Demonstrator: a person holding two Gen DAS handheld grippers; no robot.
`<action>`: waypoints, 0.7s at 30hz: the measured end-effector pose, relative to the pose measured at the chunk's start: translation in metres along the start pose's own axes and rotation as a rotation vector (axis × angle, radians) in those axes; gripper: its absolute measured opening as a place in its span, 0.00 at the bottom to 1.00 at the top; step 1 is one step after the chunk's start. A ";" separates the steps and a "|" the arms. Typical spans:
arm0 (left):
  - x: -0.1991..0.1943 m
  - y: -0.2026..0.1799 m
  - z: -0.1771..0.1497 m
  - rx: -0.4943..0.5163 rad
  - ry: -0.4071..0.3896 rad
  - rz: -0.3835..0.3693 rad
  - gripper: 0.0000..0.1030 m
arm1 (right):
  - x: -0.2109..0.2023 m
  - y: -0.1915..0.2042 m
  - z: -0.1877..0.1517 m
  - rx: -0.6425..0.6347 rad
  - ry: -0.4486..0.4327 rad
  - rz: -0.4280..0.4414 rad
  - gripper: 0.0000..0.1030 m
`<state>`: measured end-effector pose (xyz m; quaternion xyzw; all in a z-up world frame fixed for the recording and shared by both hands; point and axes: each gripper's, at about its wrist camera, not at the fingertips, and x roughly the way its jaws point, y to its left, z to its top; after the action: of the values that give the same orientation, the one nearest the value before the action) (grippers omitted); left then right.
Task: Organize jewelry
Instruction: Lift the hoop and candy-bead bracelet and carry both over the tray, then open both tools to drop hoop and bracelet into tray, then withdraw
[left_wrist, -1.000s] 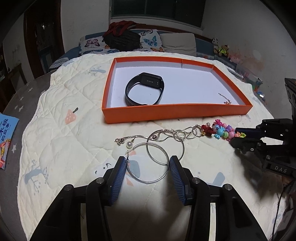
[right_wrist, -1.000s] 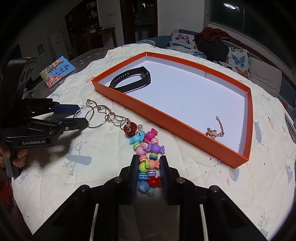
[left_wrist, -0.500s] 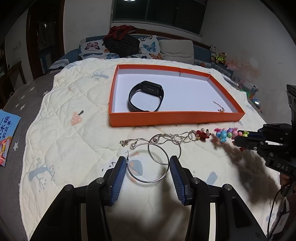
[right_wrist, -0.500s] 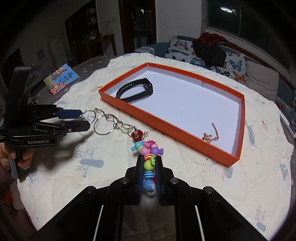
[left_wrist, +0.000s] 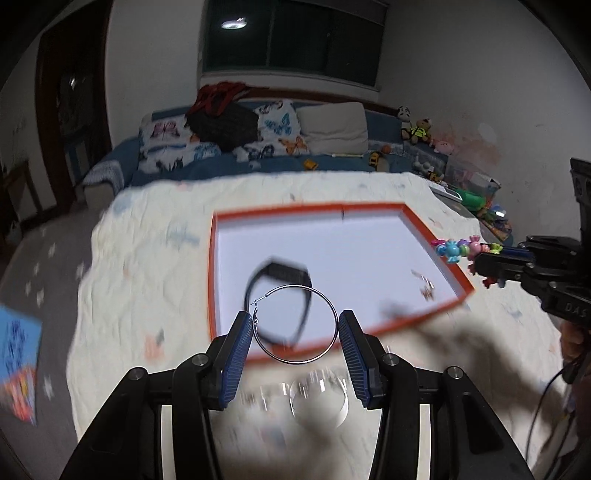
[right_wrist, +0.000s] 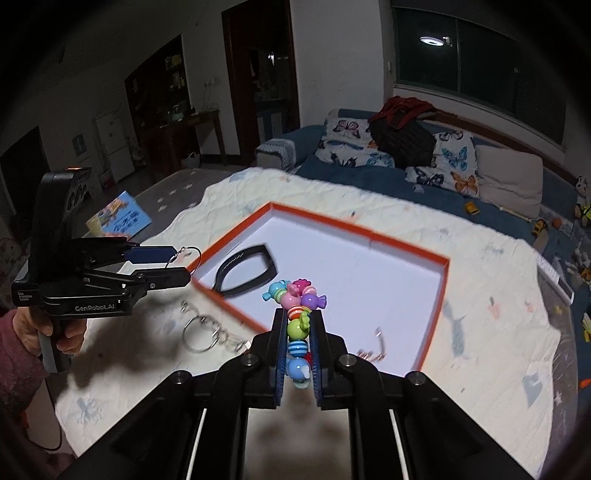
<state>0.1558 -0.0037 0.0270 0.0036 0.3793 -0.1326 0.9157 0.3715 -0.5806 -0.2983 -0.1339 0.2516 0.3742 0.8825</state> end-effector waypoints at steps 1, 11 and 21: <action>0.008 0.000 0.011 0.008 -0.003 -0.003 0.50 | 0.003 -0.004 0.003 0.002 -0.002 -0.011 0.13; 0.096 0.009 0.083 0.020 0.049 -0.021 0.50 | 0.057 -0.053 0.021 0.031 0.052 -0.134 0.13; 0.164 0.034 0.088 -0.019 0.143 0.003 0.50 | 0.099 -0.068 0.014 0.034 0.162 -0.191 0.13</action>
<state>0.3366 -0.0200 -0.0273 0.0049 0.4449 -0.1270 0.8865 0.4851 -0.5622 -0.3370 -0.1723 0.3145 0.2721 0.8929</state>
